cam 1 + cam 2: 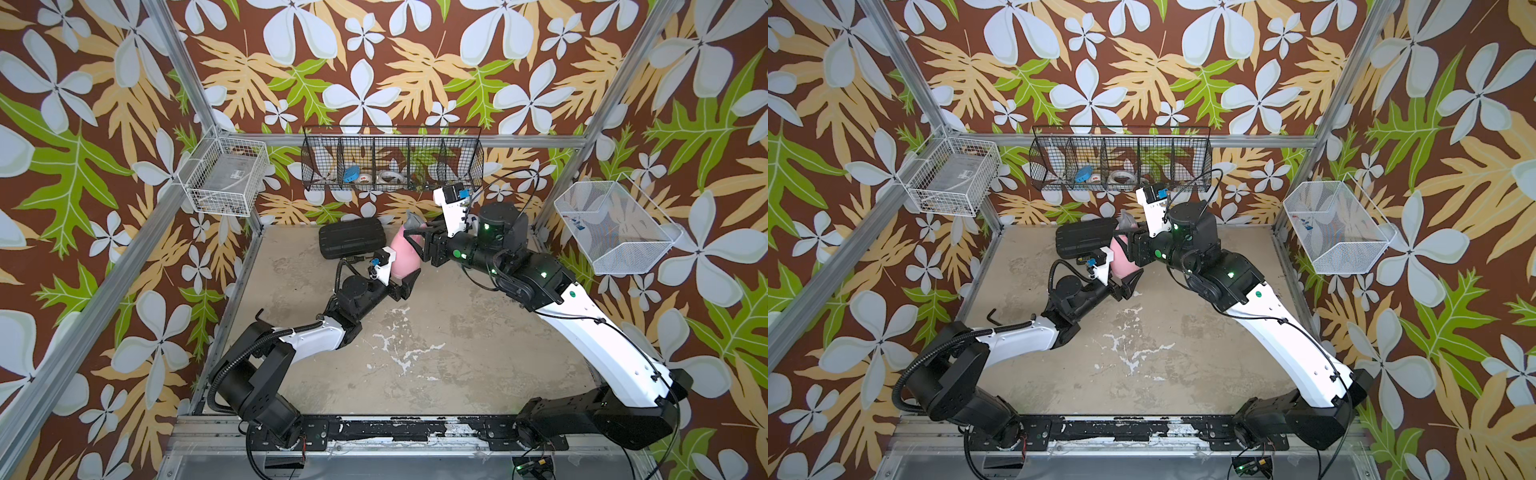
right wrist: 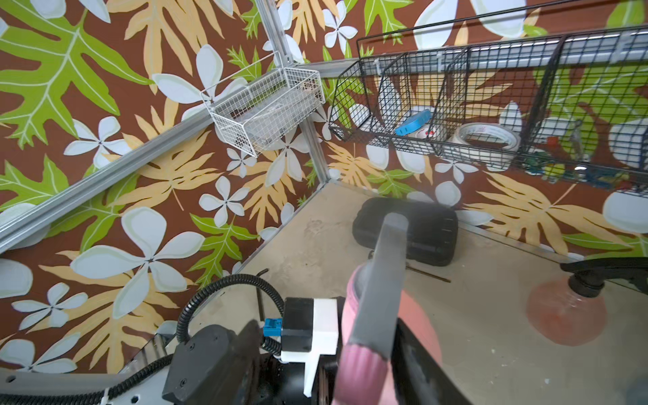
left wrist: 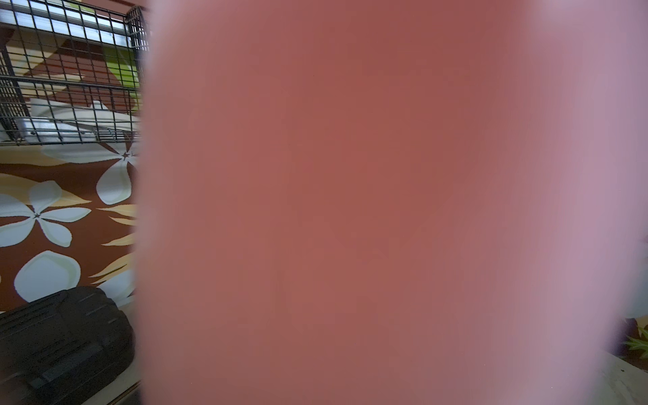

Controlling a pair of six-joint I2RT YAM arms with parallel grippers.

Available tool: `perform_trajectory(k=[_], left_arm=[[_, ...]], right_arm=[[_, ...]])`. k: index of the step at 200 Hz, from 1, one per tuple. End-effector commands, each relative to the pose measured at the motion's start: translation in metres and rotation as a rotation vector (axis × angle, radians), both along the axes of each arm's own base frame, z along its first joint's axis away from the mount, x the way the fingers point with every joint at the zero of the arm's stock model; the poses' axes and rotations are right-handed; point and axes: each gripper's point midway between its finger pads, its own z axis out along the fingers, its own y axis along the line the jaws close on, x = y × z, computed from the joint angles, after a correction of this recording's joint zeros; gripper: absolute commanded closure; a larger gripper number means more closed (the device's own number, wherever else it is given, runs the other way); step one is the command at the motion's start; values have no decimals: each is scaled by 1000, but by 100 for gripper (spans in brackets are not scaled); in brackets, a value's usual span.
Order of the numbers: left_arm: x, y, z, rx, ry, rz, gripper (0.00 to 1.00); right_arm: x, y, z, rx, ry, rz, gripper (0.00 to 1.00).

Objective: Attach spray nozzles to spray bottles
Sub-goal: Screw the spray nozzle on the spray bottle.

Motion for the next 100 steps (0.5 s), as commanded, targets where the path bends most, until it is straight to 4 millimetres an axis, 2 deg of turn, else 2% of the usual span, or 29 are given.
perform_trajectory(k=[1, 26, 55, 76, 100], left_arm=[[-1, -1, 9, -17, -24, -8, 50], [0, -2, 9, -19, -19, -11, 50], [0, -3, 9, -23, -16, -17, 50], [-1, -5, 9, -19, -17, -28, 50], [-7, -7, 6, 4, -26, -58, 50]], right_arm=[[-11, 15, 14, 58, -5, 79, 44], [-15, 26, 14, 51, 2, 103, 45], [-12, 28, 8, 29, 5, 88, 46], [-10, 22, 11, 2, -20, 61, 46], [-11, 4, 26, -68, -109, 16, 42]])
